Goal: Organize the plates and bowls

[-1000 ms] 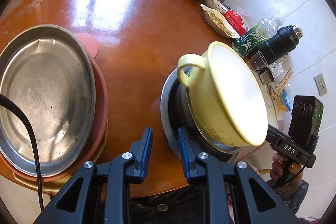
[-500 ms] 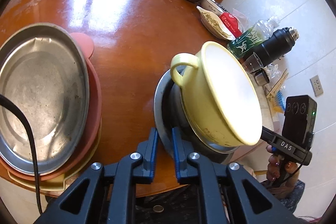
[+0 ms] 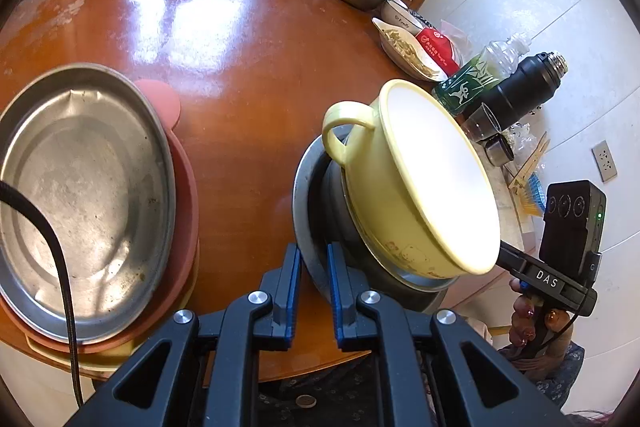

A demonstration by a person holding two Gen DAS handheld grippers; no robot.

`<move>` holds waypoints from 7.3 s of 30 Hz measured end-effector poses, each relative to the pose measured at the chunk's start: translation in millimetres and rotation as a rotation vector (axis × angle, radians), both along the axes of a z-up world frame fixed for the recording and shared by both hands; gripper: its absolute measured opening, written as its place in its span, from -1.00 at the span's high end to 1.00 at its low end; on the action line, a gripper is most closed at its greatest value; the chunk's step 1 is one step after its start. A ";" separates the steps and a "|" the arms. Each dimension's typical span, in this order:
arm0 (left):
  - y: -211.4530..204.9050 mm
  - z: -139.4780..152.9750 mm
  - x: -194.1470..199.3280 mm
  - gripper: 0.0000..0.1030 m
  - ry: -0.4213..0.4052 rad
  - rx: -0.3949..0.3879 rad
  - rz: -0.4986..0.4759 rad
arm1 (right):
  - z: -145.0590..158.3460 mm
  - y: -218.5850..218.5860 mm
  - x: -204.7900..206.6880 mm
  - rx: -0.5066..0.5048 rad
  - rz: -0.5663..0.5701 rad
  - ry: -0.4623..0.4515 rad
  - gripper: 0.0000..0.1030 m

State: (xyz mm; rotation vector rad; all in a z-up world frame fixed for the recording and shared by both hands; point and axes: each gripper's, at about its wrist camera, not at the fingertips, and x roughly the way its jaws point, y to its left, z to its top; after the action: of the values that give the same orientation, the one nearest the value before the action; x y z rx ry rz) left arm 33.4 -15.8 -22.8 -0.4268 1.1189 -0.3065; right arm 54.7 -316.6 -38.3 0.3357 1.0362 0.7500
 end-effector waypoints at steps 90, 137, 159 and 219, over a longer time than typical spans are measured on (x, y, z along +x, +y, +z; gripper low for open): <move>175.1 40.8 -58.4 0.73 -0.056 0.058 0.223 | 41.5 205.5 12.1 -0.060 0.263 -0.099 0.76; 171.2 23.1 -51.8 0.71 0.014 0.087 0.217 | 29.1 213.8 18.0 -0.081 0.259 -0.084 0.75; 170.9 19.1 -30.5 0.71 0.036 0.071 0.200 | 27.5 203.7 28.3 -0.095 0.194 -0.073 0.51; 215.4 27.8 -62.8 -0.06 -0.033 0.193 0.282 | 34.5 171.8 14.6 -0.188 0.097 -0.149 -0.31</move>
State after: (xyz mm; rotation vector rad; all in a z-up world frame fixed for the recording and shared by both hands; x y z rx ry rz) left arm -29.5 199.6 5.0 -0.4004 1.0302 0.0418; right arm 69.3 -144.7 -3.8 0.0674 0.9785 0.7458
